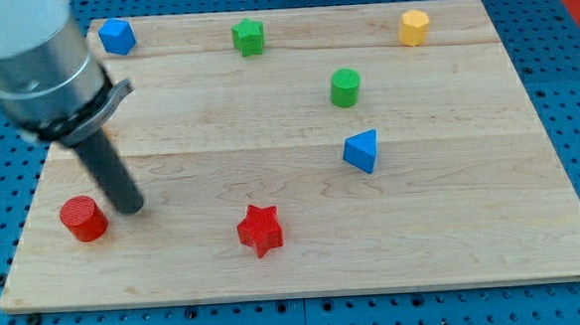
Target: Push the triangle slightly vertical to green circle
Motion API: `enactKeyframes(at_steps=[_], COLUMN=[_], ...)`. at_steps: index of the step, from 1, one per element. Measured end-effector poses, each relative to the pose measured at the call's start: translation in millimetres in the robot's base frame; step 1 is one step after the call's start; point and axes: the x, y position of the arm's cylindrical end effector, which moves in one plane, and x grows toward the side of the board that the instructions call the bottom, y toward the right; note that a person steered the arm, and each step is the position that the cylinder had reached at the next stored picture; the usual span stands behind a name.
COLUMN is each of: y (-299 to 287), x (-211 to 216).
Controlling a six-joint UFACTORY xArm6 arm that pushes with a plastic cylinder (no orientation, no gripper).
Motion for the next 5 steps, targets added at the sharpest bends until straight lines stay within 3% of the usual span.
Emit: enactKeyframes(at_steps=[1,2,3,5], y=[94,210,233,219], x=[-56,-63,-60,-56])
